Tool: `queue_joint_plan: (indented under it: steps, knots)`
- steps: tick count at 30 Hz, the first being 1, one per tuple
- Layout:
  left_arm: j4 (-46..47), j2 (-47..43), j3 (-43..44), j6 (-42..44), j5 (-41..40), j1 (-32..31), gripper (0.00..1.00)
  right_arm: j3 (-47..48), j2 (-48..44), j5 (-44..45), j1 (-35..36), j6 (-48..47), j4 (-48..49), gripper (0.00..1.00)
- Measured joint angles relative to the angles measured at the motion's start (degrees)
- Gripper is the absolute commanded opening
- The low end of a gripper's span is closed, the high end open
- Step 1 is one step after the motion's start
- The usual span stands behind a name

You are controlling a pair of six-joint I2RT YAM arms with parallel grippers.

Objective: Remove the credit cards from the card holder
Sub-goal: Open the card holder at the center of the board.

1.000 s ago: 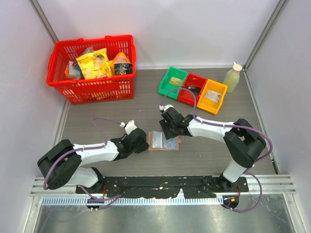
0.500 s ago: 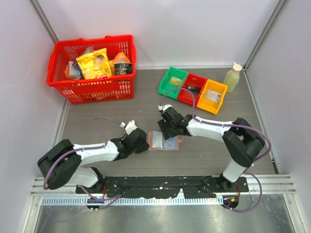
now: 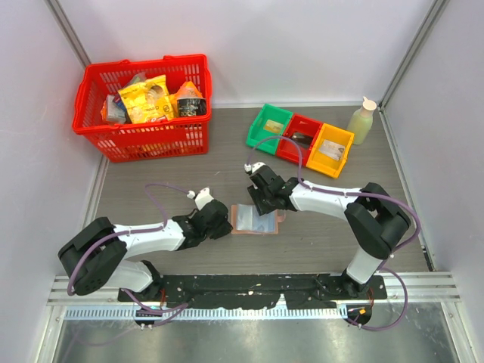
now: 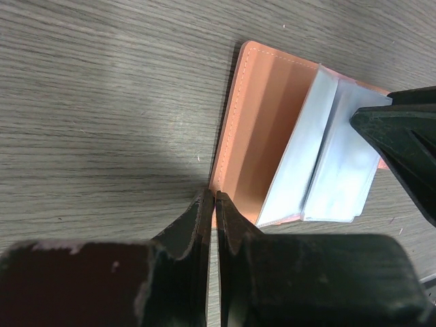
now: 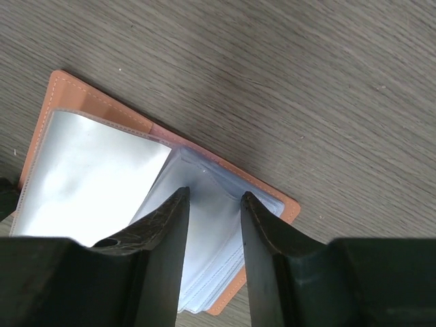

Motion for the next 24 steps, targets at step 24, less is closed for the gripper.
queue_joint_plan:
  steps: [24]
  knots:
    - [1.1, -0.5, -0.8, -0.3, 0.3, -0.2, 0.16, 0.0, -1.6, -13.5, 0.0, 6.7, 2.1, 0.36]
